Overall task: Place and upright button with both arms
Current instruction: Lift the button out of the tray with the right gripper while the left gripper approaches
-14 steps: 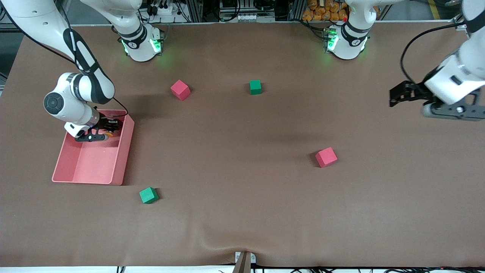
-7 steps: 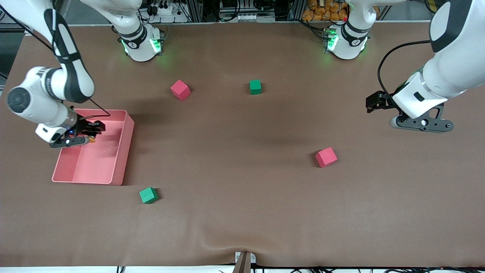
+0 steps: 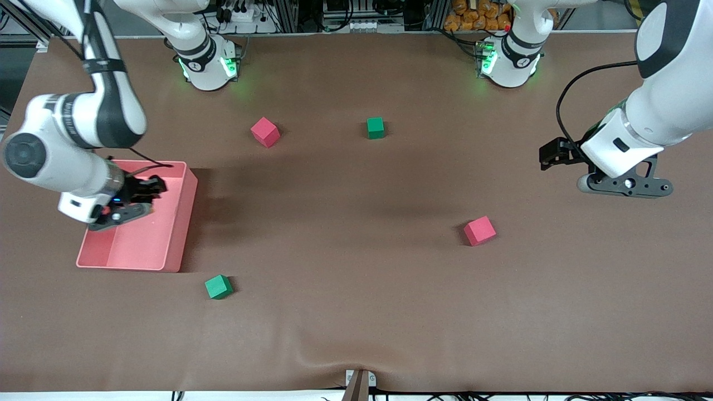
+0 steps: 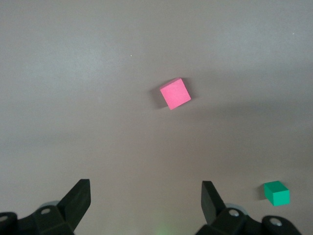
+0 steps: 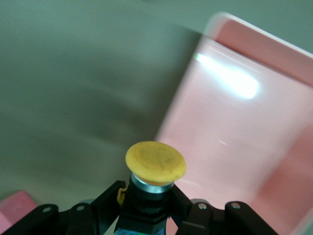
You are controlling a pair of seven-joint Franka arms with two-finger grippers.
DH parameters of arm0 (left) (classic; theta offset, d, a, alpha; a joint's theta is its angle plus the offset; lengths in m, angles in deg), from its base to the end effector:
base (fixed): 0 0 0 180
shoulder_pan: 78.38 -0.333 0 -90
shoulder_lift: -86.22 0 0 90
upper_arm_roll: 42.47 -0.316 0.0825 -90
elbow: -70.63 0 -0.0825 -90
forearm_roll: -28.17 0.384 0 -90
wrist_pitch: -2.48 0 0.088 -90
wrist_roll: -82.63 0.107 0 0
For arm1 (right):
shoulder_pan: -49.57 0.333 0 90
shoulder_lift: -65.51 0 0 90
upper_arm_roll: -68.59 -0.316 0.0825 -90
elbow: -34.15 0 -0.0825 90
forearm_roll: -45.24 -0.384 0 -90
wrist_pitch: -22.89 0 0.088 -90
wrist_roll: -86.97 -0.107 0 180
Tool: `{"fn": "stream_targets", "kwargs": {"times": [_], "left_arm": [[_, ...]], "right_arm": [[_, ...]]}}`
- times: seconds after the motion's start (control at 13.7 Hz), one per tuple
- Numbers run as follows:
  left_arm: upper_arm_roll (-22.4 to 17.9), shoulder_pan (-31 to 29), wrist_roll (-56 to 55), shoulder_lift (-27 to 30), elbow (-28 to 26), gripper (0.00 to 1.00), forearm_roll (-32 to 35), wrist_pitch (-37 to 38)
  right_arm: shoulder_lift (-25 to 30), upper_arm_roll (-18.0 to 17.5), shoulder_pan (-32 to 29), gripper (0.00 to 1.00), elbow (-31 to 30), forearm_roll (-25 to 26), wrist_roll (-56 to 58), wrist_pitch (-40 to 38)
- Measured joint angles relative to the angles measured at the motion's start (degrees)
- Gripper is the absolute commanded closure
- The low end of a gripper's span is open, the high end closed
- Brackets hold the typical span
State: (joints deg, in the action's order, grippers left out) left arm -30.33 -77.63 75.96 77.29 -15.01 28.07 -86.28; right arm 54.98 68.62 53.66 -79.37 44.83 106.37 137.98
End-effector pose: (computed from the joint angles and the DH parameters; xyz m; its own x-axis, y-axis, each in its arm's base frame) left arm 0.5828 -0.1241 0.5706 0.9890 -0.1080 -0.1011 -0.1062 -0.9941 0.0228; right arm 0.5720 0.0410 0.3626 0.9074 0.3945 -0.1450 0.3904 -0.9189 -0.0572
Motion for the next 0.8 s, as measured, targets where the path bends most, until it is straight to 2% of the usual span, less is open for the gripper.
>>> {"fn": "stream_targets", "kwargs": {"times": [0.22, 0.44, 0.8], "left_arm": [[0.0, -0.04, 0.0, -2.18, 0.02, 0.0, 0.0, -0.07], [0.07, 0.03, 0.0, -3.87, 0.06, 0.0, 0.0, -0.23], [0.04, -0.06, 0.0, -4.13, 0.61, 0.0, 0.0, -0.26]], "right_arm": [[-4.04, -0.15, 9.4, 1.0, 3.61, -5.47, -2.61, 0.53], [-9.62, -0.21, 17.67, 1.0, 7.94, -6.38, -10.47, 2.81], [-17.83, -0.3, 33.96, 1.0, 14.61, -6.52, -35.49, 8.26]]}}
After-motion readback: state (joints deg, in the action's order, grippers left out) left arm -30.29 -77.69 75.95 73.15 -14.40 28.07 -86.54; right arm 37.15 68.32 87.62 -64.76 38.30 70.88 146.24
